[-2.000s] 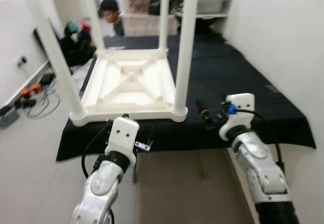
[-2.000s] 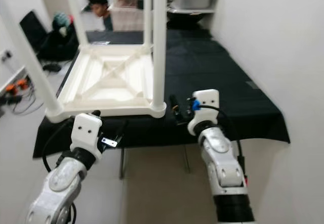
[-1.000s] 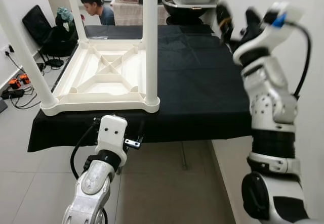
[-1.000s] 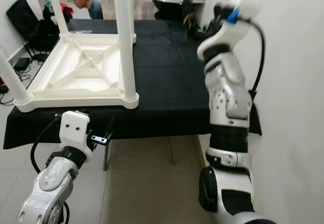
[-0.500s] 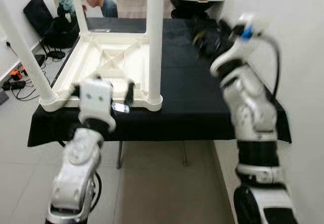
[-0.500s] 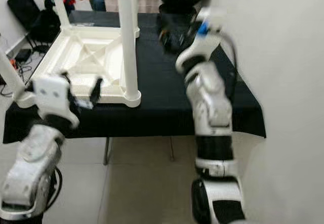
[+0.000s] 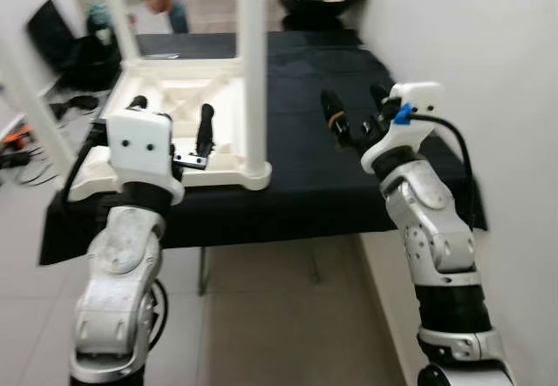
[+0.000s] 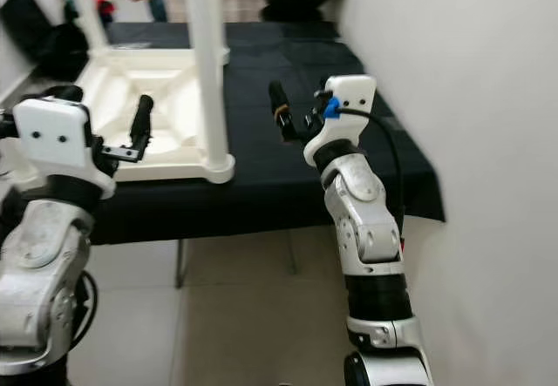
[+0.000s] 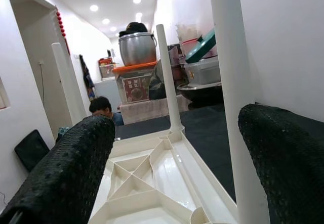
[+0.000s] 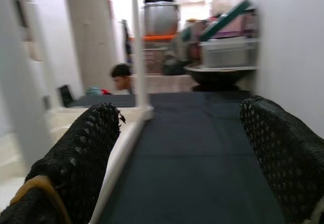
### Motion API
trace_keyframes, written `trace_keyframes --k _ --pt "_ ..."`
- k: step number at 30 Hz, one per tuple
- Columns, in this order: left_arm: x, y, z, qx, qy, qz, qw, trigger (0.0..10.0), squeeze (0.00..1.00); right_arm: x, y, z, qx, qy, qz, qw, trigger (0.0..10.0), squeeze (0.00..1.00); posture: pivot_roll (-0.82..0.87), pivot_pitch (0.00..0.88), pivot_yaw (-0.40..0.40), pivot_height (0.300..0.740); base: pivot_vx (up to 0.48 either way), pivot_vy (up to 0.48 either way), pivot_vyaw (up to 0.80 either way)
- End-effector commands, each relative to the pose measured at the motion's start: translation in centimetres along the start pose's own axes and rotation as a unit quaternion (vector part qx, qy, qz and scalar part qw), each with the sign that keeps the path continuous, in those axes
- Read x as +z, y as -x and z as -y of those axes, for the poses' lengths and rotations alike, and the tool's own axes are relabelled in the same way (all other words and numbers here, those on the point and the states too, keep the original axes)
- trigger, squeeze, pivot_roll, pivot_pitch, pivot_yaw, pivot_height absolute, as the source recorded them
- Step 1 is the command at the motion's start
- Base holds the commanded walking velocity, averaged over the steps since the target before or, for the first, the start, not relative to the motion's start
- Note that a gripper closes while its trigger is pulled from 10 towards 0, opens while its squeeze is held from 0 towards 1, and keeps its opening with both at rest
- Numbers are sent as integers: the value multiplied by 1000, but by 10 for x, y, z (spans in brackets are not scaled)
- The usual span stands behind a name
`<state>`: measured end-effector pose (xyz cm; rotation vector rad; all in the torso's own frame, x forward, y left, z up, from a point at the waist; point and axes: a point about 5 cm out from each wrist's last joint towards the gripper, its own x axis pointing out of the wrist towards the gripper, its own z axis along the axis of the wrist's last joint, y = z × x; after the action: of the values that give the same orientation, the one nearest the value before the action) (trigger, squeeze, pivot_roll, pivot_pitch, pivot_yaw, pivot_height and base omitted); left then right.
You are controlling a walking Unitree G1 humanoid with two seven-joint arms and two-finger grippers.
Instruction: Building children table
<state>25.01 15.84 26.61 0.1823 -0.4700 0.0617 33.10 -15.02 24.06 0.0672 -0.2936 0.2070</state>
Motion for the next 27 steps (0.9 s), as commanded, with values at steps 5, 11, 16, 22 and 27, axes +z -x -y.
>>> trace_keyframes --k 5,11,16,22,27 --pt "-2 -1 -29 47 -42 -7 998 10000 0 3 -3 7 -21 23 7 999 10000 0 56 9 -70 740 0 0 0" --pt "-1 -2 -40 63 -67 -7 996 10000 0 3 -3 12 -39 8 9 999 10000 0 60 18 -72 740 265 0 0" --pt "0 -3 -41 60 -67 -6 996 10000 0 6 -5 12 -43 6 14 999 10000 0 58 18 -71 740 288 0 0" --pt "0 -4 -39 52 -65 -6 997 10000 0 9 -6 13 -51 6 21 998 10000 0 60 22 -69 740 311 0 0" --pt "-1 -4 -38 46 -63 -7 997 10000 0 9 -7 13 -53 5 22 998 10000 0 60 26 -67 740 325 0 0"
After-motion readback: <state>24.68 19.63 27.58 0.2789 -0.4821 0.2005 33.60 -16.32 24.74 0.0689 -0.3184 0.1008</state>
